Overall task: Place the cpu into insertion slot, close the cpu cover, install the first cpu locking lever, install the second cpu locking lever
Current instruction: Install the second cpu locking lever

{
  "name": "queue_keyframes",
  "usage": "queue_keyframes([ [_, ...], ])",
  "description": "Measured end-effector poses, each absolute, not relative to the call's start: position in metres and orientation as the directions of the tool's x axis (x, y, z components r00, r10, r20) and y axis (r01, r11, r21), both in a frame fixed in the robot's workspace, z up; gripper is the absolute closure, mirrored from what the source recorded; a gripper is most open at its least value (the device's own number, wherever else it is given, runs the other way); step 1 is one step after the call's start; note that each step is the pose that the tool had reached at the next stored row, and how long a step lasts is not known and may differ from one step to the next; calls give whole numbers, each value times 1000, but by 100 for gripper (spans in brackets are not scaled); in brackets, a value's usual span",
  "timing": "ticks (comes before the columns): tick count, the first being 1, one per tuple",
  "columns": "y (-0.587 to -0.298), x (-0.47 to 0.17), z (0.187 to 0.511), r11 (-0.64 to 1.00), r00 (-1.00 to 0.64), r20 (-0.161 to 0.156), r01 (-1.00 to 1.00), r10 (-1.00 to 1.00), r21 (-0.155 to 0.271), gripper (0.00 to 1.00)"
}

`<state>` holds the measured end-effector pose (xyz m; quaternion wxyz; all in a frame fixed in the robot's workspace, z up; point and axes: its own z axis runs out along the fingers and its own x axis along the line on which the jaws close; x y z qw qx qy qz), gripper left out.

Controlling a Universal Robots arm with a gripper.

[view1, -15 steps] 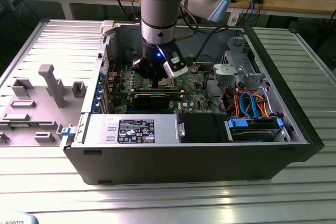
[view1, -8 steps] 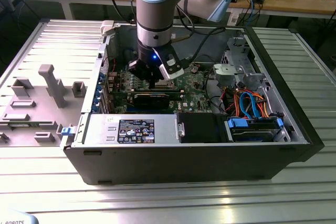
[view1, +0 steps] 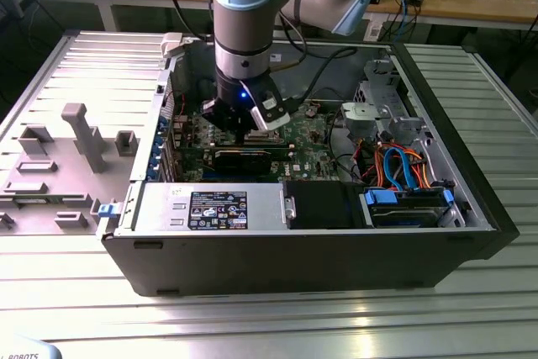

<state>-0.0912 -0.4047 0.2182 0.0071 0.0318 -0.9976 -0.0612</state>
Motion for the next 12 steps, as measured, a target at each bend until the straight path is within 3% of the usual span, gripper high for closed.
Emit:
queue_keyframes([
  [12,-406,-96,208,982,-997,8,-70,-72,174,89],
])
